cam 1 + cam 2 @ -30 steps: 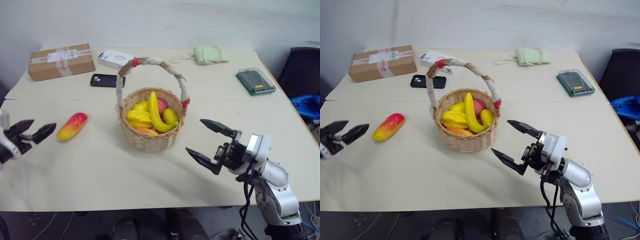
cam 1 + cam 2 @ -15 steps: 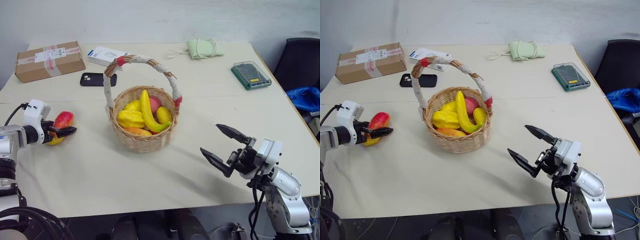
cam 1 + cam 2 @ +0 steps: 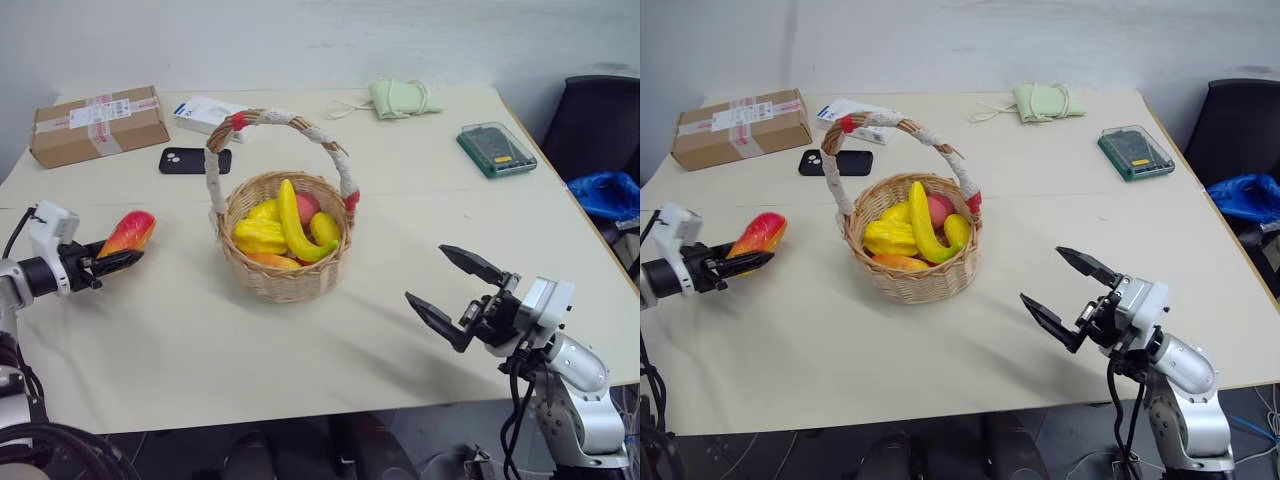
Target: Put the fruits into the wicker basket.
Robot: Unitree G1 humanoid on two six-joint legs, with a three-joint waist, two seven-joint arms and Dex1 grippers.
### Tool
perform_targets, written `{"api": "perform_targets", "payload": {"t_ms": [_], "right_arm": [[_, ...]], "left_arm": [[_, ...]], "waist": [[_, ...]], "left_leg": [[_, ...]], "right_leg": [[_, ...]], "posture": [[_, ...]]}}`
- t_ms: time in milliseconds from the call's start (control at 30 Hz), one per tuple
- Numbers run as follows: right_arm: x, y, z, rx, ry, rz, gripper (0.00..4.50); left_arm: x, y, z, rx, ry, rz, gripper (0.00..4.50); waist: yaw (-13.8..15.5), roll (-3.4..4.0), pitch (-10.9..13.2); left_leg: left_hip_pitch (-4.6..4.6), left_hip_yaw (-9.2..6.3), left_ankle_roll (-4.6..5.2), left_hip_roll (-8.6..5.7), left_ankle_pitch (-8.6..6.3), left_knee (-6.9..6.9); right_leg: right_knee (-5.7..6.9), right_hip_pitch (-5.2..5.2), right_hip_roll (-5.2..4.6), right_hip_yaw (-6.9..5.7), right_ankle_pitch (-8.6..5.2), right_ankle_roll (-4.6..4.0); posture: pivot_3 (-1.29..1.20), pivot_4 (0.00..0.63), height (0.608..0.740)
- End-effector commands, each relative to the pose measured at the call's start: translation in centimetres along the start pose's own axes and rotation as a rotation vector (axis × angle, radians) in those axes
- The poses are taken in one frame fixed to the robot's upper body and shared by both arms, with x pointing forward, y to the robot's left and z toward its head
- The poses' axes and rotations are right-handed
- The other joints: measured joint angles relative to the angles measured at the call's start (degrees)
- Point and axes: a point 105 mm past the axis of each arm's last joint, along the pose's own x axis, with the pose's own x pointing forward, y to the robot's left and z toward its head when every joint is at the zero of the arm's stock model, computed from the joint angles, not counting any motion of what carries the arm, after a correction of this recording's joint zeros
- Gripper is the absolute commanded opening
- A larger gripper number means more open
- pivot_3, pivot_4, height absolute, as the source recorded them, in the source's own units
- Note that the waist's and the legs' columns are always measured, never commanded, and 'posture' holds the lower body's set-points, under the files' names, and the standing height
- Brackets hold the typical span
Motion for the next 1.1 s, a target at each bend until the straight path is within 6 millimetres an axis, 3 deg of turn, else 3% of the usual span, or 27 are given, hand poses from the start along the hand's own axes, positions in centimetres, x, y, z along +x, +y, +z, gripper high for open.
{"api": "perform_targets", "payload": {"t_ms": [33, 100, 167, 333, 400, 467, 567, 600, 733, 833, 967, 1100], "right_arm": [[-0.9, -0.8, 0.9, -0.055, 0.002, -0.023, 4.50], [-1.1, -1.1, 0.9, -0.061, 0.006, -0.031, 4.50], [-1.2, -1.2, 1.0, -0.064, 0.015, -0.035, 4.50], [-1.3, -1.2, 1.0, -0.065, 0.031, -0.025, 4.50], [-1.2, -1.2, 1.1, -0.070, 0.031, -0.034, 4.50], [-1.0, -1.2, 1.4, -0.071, 0.023, -0.046, 4.50], [-0.6, -1.3, 1.8, -0.047, -0.005, -0.090, 4.50], [0.0, -1.3, 2.1, -0.048, -0.021, -0.090, 4.50], [1.2, -1.4, 2.6, -0.051, -0.050, -0.088, 4.50], [2.1, -3.1, 3.9, -0.008, -0.094, -0.131, 4.50], [4.0, -3.9, 3.8, 0.010, 0.010, 0.074, 4.50], [6.4, -5.8, 3.4, 0.082, 0.077, 0.186, 4.50]], "left_arm": [[-1.2, -4.8, 3.4, 0.068, 0.012, -0.223, 1.83], [-0.8, -7.8, 3.5, 0.074, 0.078, -0.347, 1.83], [1.0, -10.3, 4.3, 0.104, 0.066, -0.438, 1.83], [5.8, -13.4, 6.7, 0.105, -0.082, -0.511, 1.83], [8.3, -14.2, 6.2, 0.144, -0.036, -0.502, 1.83], [10.8, -13.4, 4.9, 0.192, 0.042, -0.417, 1.83], [12.6, -12.5, 4.5, 0.254, 0.029, -0.337, 1.83], [12.8, -12.3, 4.6, 0.241, -0.001, -0.324, 2.39], [12.1, -12.5, 5.3, 0.206, -0.103, -0.364, 3.51], [10.0, -13.3, 6.9, 0.196, -0.216, -0.422, 4.42], [6.6, -11.4, 6.9, 0.197, -0.186, -0.330, 4.42], [3.0, -10.0, 6.5, 0.208, -0.112, -0.285, 4.47]], "waist": [[-0.3, -0.06, 0.0], [-0.3, -0.02, 0.0], [0.0, 0.00, 0.0], [0.5, 0.11, 0.1], [0.3, 0.11, 0.1], [0.1, 0.18, 0.1], [-0.2, 0.27, 0.1], [-0.2, 0.27, 0.1], [-0.3, 0.29, 0.1], [-0.2, 0.31, 0.1], [-0.9, 0.39, 0.2], [-1.5, 0.37, 0.2]], "left_leg": [[-0.02, -0.01, 0.00, -0.01, -0.01, 0.01], [0.05, -0.19, 0.03, 0.04, -0.08, -0.01], [0.08, -0.37, 0.05, 0.02, -0.08, 0.01], [0.21, -0.54, 0.34, -0.41, 0.10, 0.08], [0.31, -0.79, 0.46, -0.44, 0.15, 0.08], [0.36, -0.91, 0.47, -0.48, 0.17, 0.07], [0.35, -0.90, 0.42, -0.50, 0.18, 0.06], [0.35, -0.99, 0.37, -0.50, 0.17, 0.06], [0.24, -1.10, 0.23, -0.36, 0.11, 0.07], [0.24, -1.09, 0.16, -0.21, 0.06, 0.07], [0.26, -1.01, 0.20, -0.17, 0.05, 0.17], [0.31, -1.05, 0.23, -0.16, 0.07, 0.15]], "right_leg": [[-0.01, -0.01, 0.01, 0.01, 0.00, 0.00], [-0.01, 0.00, 0.00, 0.16, -0.01, 0.01], [0.02, 0.02, -0.03, 0.24, 0.00, 0.04], [-0.10, 0.45, -0.12, 0.24, 0.19, 0.28], [-0.30, 0.73, -0.10, 0.24, 0.29, 0.35], [-0.46, 0.91, -0.10, 0.22, 0.37, 0.46], [-0.40, 0.85, -0.05, 0.35, 0.41, 0.53], [-0.39, 0.83, 0.04, 0.42, 0.41, 0.53], [-0.43, 0.62, 0.28, 0.55, 0.40, 0.52], [-0.49, 0.62, 0.38, 0.54, 0.38, 0.48], [-0.43, 0.63, 0.37, 0.62, 0.40, 0.45], [-0.52, 0.69, 0.45, 0.56, 0.46, 0.35]], "posture": [[0.00, 0.150, 0.740], [0.00, 0.150, 0.740], [0.00, 0.150, 0.740], [0.00, 0.150, 0.740], [0.00, 0.150, 0.740], [0.00, 0.150, 0.740], [0.00, 0.150, 0.740], [0.00, 0.150, 0.740], [0.00, 0.150, 0.740], [0.00, 0.150, 0.740], [0.00, 0.150, 0.740], [0.00, 0.150, 0.740]]}}
